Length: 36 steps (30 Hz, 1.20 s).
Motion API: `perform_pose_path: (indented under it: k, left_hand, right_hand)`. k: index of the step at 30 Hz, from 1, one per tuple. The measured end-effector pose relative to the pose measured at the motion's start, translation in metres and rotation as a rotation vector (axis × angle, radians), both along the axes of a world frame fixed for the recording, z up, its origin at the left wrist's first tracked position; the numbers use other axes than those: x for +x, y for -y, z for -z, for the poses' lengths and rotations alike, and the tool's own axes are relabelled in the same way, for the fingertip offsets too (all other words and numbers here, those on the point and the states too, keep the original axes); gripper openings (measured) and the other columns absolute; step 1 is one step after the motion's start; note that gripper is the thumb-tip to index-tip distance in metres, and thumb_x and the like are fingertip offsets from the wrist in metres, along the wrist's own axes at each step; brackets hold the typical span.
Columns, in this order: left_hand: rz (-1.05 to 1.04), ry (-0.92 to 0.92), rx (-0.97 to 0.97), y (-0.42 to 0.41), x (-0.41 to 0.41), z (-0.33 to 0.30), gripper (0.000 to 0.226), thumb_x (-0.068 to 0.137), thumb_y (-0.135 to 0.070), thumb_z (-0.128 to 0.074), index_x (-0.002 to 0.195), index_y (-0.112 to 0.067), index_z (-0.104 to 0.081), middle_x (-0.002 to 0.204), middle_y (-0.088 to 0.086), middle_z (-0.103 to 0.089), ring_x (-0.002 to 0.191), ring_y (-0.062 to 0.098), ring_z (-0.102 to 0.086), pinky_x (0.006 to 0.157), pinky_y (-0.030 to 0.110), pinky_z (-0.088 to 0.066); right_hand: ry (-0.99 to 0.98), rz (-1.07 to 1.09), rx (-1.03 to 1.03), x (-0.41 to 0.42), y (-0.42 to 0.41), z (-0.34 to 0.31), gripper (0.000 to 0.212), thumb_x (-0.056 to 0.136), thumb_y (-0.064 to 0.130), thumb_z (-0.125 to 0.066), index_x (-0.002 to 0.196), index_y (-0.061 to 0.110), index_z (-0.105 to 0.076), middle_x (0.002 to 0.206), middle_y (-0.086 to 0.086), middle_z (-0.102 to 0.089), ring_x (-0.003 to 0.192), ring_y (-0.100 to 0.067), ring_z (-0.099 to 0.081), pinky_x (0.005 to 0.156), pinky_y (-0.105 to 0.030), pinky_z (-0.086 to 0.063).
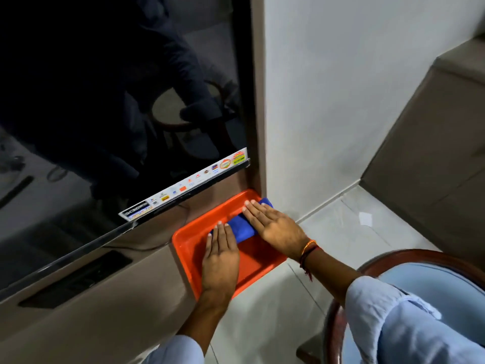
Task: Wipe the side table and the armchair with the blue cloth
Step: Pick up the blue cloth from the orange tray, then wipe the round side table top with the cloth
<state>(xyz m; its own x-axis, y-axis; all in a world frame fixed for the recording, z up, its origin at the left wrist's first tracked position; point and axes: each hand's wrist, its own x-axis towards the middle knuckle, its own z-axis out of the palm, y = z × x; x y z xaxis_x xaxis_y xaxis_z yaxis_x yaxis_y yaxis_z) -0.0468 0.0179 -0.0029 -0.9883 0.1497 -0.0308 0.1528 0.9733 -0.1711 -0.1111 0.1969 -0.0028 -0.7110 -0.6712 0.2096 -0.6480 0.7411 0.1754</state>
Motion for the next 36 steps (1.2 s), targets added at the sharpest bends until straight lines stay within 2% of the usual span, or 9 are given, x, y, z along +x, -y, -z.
perform_pose_path:
  k: [8,12,17,22,26,28,30,32,36]
  left_hand:
    - [0.464,-0.055,0.13,-0.183,0.019,-0.036,0.054,0.089,-0.004,-0.042,0.141,0.005,-0.057,0.146,0.025,-0.057,0.134,0.033,-0.059,0.106,0.042,-0.054]
    - [0.797,-0.009,0.084,-0.301,0.084,-0.03,0.054,0.088,0.004,-0.04,0.137,0.004,-0.061,0.142,0.023,-0.061,0.13,0.031,-0.063,0.102,0.038,-0.056]
    - [1.173,0.031,0.019,-0.431,0.213,-0.011,0.054,0.083,0.001,-0.038,0.126,0.001,-0.071,0.131,0.02,-0.07,0.119,0.027,-0.071,0.097,0.036,-0.06]
    - [1.501,0.209,-0.115,-0.524,0.359,0.045,0.055,0.077,-0.002,-0.039,0.117,0.001,-0.076,0.121,0.017,-0.076,0.111,0.024,-0.075,0.09,0.034,-0.062]
    - [1.656,0.383,-0.165,-0.584,0.459,0.099,0.049,0.071,-0.004,-0.078,0.12,-0.002,-0.074,0.118,0.017,-0.077,0.099,0.029,-0.078,0.089,0.036,-0.063]
    - [1.71,0.503,-0.202,-0.614,0.504,0.131,0.052,0.085,-0.008,-0.069,0.137,-0.005,-0.06,0.132,0.016,-0.068,0.113,0.032,-0.07,0.098,0.039,-0.054]
    - [1.764,0.584,-0.226,-0.643,0.54,0.16,0.049,0.092,-0.01,-0.058,0.14,-0.013,-0.05,0.138,0.012,-0.061,0.12,0.031,-0.063,0.098,0.041,-0.051]
    - [1.812,0.564,-0.167,-0.67,0.573,0.189,0.042,0.092,-0.012,-0.057,0.134,-0.016,-0.053,0.134,0.01,-0.062,0.117,0.03,-0.062,0.099,0.039,-0.05]
    - [1.886,0.466,-0.013,-0.702,0.599,0.229,0.053,0.095,-0.006,-0.054,0.148,-0.008,-0.05,0.155,0.016,-0.05,0.146,0.033,-0.043,0.121,0.047,-0.031]
  right_hand:
    - [-0.047,0.425,-0.062,0.105,-0.204,-0.04,0.052,0.1,0.0,-0.056,0.151,-0.004,-0.044,0.157,-0.022,-0.047,0.147,-0.035,-0.045,0.117,-0.048,-0.045]
    - [-0.001,0.709,-0.076,0.228,-0.311,-0.022,0.054,0.097,-0.002,-0.057,0.15,-0.005,-0.045,0.157,-0.023,-0.047,0.146,-0.037,-0.046,0.115,-0.05,-0.047]
    - [0.081,1.048,-0.179,0.428,-0.401,0.021,0.058,0.093,-0.01,-0.04,0.15,-0.003,-0.046,0.157,-0.02,-0.048,0.146,-0.035,-0.047,0.115,-0.048,-0.048]
    - [0.242,1.349,-0.466,0.621,-0.434,0.067,0.067,0.069,-0.015,-0.073,0.135,-0.005,-0.063,0.141,-0.021,-0.064,0.128,-0.034,-0.065,0.098,-0.045,-0.06]
    - [0.295,1.601,-0.775,0.759,-0.434,0.124,0.059,0.085,0.002,-0.065,0.144,0.008,-0.058,0.146,-0.012,-0.063,0.129,-0.029,-0.065,0.108,-0.037,-0.054]
    - [0.326,1.722,-0.861,0.813,-0.435,0.155,0.057,0.091,0.009,-0.062,0.148,0.015,-0.054,0.147,-0.006,-0.062,0.131,-0.026,-0.063,0.112,-0.034,-0.047]
    - [0.326,1.799,-0.888,0.85,-0.437,0.179,0.057,0.092,0.008,-0.063,0.148,0.016,-0.055,0.144,-0.005,-0.065,0.128,-0.025,-0.065,0.111,-0.035,-0.048]
    - [0.215,1.848,-0.854,0.876,-0.442,0.206,0.056,0.087,0.003,-0.069,0.142,0.012,-0.061,0.134,-0.008,-0.072,0.116,-0.027,-0.071,0.1,-0.036,-0.056]
    - [0.006,1.927,-0.66,0.881,-0.436,0.234,0.052,0.084,0.004,-0.06,0.135,0.007,-0.065,0.122,-0.009,-0.075,0.098,-0.026,-0.07,0.077,-0.035,-0.061]
